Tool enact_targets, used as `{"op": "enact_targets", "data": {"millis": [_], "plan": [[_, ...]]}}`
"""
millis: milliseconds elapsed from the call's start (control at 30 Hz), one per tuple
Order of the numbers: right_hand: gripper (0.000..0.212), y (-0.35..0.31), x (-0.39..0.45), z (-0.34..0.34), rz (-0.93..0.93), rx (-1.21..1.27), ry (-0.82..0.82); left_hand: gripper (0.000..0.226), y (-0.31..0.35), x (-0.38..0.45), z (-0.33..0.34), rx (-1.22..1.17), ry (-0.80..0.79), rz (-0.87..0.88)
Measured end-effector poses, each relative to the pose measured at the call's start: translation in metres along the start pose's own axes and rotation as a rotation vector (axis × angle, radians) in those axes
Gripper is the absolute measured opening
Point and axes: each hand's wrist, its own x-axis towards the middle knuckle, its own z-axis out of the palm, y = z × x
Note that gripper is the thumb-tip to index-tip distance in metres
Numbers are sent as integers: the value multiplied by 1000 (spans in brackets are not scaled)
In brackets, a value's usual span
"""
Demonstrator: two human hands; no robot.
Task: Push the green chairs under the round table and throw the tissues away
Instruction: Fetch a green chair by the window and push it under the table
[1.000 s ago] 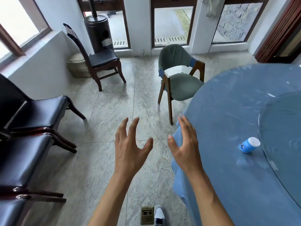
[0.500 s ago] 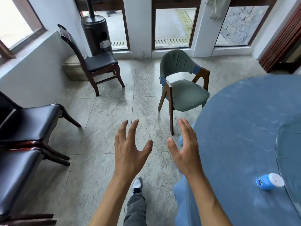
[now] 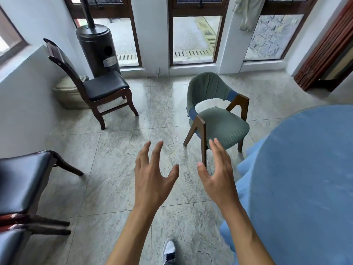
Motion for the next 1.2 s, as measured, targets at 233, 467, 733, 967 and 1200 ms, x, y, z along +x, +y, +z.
{"op": "enact_targets", "data": {"millis": [233,467,733,967,1200], "plan": [[69,-2,64,36,15,-10,-28,75,-20,69,-1,-22,-7,3],[69,15,137,68,10,-1,-54,74,-33,142,19,-33,-4,-29],[68,58,262,105,2,31,-22,75,-33,266,63,-28,3,-27],[69,83,369,116,-4,30,-59,76,-25,366,99,-20,25,-35],[67,96,444,149,13,47,-115,75,-35,444,116,2,22,-54]]}}
